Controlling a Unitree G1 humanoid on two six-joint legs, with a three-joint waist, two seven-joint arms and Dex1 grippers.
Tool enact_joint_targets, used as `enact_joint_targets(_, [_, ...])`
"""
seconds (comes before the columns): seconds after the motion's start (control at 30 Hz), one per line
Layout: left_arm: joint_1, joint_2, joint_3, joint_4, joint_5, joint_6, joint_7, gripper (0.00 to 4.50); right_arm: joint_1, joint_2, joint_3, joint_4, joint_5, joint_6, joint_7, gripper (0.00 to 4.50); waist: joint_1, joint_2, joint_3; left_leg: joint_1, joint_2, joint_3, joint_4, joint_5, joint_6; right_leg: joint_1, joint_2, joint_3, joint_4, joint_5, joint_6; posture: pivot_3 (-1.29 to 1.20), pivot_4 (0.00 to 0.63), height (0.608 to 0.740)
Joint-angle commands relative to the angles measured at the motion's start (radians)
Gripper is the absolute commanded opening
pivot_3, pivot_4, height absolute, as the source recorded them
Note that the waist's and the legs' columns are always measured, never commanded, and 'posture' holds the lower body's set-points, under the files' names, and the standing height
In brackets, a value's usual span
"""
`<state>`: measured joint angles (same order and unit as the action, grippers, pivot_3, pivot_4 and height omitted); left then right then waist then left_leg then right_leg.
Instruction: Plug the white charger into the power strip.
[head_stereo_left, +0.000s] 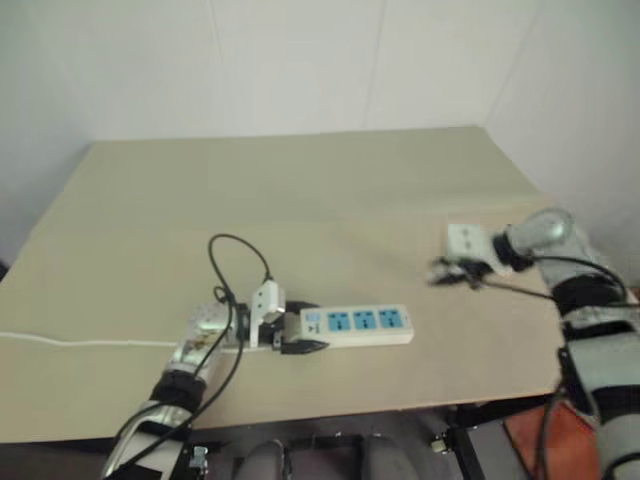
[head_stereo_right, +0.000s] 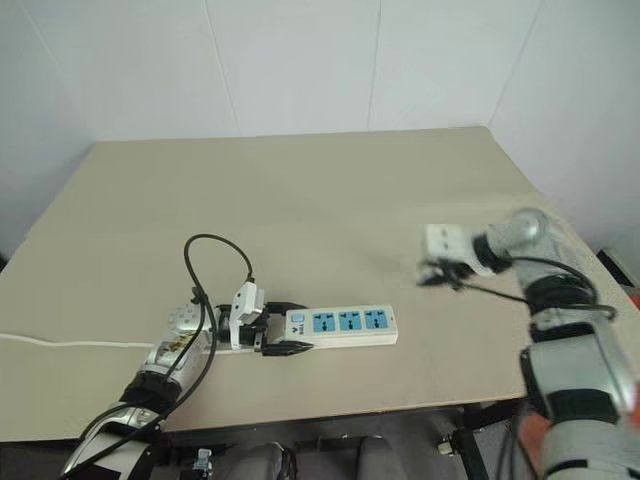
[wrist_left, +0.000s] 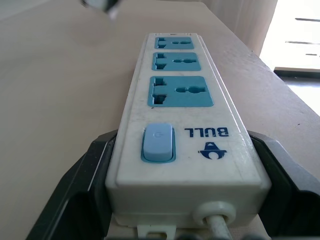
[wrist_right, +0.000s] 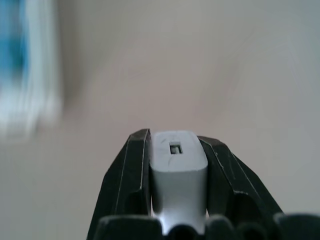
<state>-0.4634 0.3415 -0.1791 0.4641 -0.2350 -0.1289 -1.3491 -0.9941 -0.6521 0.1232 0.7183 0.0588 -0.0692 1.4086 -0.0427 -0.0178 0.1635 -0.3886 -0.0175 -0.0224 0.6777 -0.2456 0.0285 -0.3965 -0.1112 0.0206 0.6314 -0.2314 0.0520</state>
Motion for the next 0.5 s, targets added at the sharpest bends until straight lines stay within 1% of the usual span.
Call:
enact_joint_targets(0.03, [0.012, 0.007, -0.019, -0.004, 0.011, 0.008, -0.009, 3.29, 0.090, 0.054, -0.164, -0.397, 0.304, 0.347, -0.083, 1.20, 0.019, 0.000, -0.001, -0.002, 0.000, -0.001, 0.000, 0.000, 0.000, -0.003, 0.000, -0.002, 0.001, 0.000, 0.000, 0.00, 0.150, 0.740])
enact_joint_targets(0.07, [0.011, 0.008, -0.020, -0.001, 0.012, 0.006, -0.008, 3.29, 0.142, 0.082, -0.178, -0.497, 0.351, 0.408, -0.128, 1.20, 0.034, -0.001, -0.003, -0.006, 0.000, -0.003, 0.000, 0.000, 0.000, -0.005, 0.000, -0.005, 0.000, 0.000, 0.000, 0.00, 0.150, 0.740])
enact_joint_targets(0.13, [0.008, 0.010, -0.021, 0.005, 0.012, 0.004, -0.006, 3.29, 0.234, 0.143, -0.186, -0.642, 0.397, 0.455, -0.212, 1.20, 0.049, 0.000, -0.005, -0.010, 0.001, -0.006, 0.000, 0.000, 0.000, -0.008, 0.000, -0.009, 0.001, 0.000, 0.000, 0.00, 0.150, 0.740])
enact_joint_targets(0.2, [0.003, 0.010, -0.022, 0.011, 0.016, 0.001, -0.003, 3.29, 0.316, 0.239, -0.188, -0.721, 0.411, 0.427, -0.317, 1.20, 0.052, 0.000, -0.005, -0.013, -0.001, -0.005, -0.001, 0.000, -0.001, -0.009, -0.001, -0.008, 0.000, 0.000, 0.000, 0.00, 0.150, 0.740])
enact_joint_targets(0.23, [0.002, 0.010, -0.022, 0.013, 0.019, -0.002, 0.003, 3.29, 0.349, 0.272, -0.177, -0.743, 0.408, 0.418, -0.346, 1.20, 0.052, 0.000, -0.005, -0.014, -0.002, -0.004, -0.001, -0.001, 0.000, -0.011, -0.002, -0.007, -0.001, 0.000, 0.000, 0.00, 0.150, 0.740])
enact_joint_targets(0.3, [0.001, 0.009, -0.023, 0.017, 0.022, -0.007, 0.008, 3.29, 0.384, 0.299, -0.159, -0.764, 0.402, 0.405, -0.362, 1.20, 0.050, 0.000, -0.005, -0.015, -0.003, -0.002, 0.000, 0.000, 0.000, -0.011, -0.002, -0.006, -0.001, 0.000, 0.000, 0.00, 0.150, 0.740])
enact_joint_targets(0.37, [0.002, 0.009, -0.025, 0.020, 0.023, -0.011, 0.011, 3.29, 0.420, 0.325, -0.124, -0.764, 0.401, 0.375, -0.344, 1.20, 0.047, 0.000, -0.004, -0.014, -0.003, -0.001, 0.001, 0.000, 0.000, -0.012, -0.001, -0.006, -0.001, 0.000, 0.000, 0.00, 0.150, 0.740])
enact_joint_targets(0.5, [0.005, 0.008, -0.029, 0.024, 0.023, -0.018, 0.013, 3.29, 0.483, 0.332, -0.073, -0.745, 0.372, 0.294, -0.304, 1.20, 0.045, 0.000, -0.005, -0.008, -0.003, -0.002, 0.002, 0.000, 0.000, -0.006, 0.001, -0.006, -0.002, 0.000, 0.001, 0.00, 0.150, 0.740])
